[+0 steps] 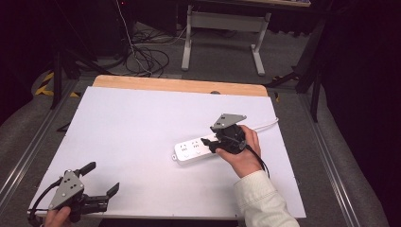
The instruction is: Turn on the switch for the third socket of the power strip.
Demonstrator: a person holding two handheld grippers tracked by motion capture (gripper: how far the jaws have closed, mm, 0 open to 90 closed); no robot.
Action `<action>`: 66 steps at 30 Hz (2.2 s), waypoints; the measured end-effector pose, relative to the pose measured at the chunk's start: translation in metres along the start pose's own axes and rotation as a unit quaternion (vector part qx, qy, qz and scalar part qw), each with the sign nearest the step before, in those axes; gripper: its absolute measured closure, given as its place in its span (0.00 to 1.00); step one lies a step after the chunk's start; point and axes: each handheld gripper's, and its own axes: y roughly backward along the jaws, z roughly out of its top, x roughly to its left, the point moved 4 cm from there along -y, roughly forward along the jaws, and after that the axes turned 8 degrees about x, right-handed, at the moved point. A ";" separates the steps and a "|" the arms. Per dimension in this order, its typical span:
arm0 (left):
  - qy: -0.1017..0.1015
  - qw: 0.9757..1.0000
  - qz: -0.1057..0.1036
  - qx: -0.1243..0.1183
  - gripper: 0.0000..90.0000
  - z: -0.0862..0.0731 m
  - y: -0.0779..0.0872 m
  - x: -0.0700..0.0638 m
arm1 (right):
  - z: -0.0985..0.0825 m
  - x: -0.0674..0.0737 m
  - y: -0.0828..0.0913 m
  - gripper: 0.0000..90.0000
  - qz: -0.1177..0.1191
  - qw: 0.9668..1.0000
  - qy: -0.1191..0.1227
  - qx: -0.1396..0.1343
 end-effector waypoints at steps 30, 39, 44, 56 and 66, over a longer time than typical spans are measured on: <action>-0.002 1.000 -0.002 -0.001 0.02 0.000 0.000 0.001 | -0.002 0.012 -0.053 1.00 0.071 0.991 -0.036 0.106; 0.000 1.000 -0.001 -0.001 0.02 0.000 0.000 0.000 | -0.004 0.014 -0.059 1.00 0.078 0.988 -0.030 0.130; 0.001 1.000 -0.001 -0.001 0.02 0.000 0.000 0.000 | -0.005 0.015 -0.062 1.00 0.078 0.986 -0.030 0.141; 0.001 1.000 -0.002 0.001 0.02 0.000 0.000 0.000 | -0.006 0.018 -0.064 1.00 0.067 0.987 -0.025 0.147; 0.000 1.000 -0.002 0.000 0.02 0.000 0.000 0.000 | -0.008 0.018 -0.064 1.00 0.066 0.987 -0.030 0.140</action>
